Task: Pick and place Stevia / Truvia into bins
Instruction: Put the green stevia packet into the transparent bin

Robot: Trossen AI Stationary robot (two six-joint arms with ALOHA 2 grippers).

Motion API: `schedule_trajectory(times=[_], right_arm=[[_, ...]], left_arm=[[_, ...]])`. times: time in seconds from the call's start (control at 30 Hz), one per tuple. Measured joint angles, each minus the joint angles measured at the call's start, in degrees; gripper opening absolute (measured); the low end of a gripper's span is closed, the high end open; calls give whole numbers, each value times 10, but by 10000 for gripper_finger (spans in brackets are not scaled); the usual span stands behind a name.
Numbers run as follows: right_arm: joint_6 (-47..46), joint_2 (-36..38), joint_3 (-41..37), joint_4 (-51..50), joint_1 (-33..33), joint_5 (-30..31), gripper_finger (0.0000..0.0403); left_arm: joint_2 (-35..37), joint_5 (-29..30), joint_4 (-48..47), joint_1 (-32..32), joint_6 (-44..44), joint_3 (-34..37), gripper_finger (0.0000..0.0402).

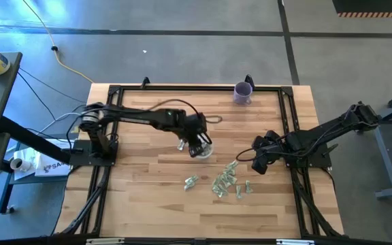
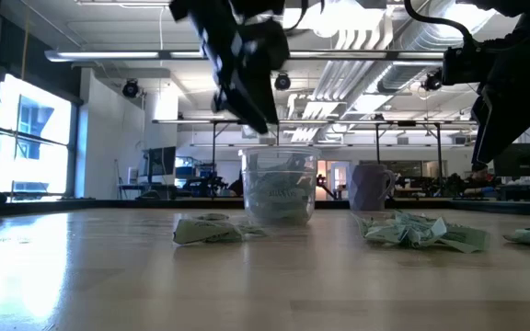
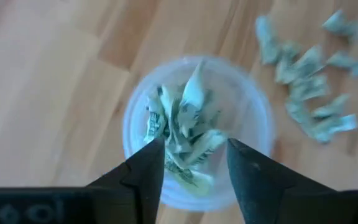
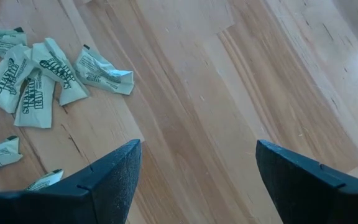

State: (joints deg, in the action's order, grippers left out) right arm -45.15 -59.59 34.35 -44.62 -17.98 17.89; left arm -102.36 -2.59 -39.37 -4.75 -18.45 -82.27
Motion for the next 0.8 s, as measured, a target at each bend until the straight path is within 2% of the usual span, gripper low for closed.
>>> schedule_trajectory(times=[0.17,0.27,0.33,0.5,0.8], right_arm=[[1,0,0,-5,0,2,307],[4,0,0,-8,5,8,307],[6,0,0,-12,13,10,307],[23,0,0,-13,42,10,307],[58,0,0,-16,75,-15,307]], left_arm=[[51,75,-160,-3,-51,-16,214],[57,96,-208,-23,-87,4,209],[56,91,-206,-39,-101,27,207],[21,64,-115,-45,-123,92,214],[-48,39,-63,-46,-162,109,261]])
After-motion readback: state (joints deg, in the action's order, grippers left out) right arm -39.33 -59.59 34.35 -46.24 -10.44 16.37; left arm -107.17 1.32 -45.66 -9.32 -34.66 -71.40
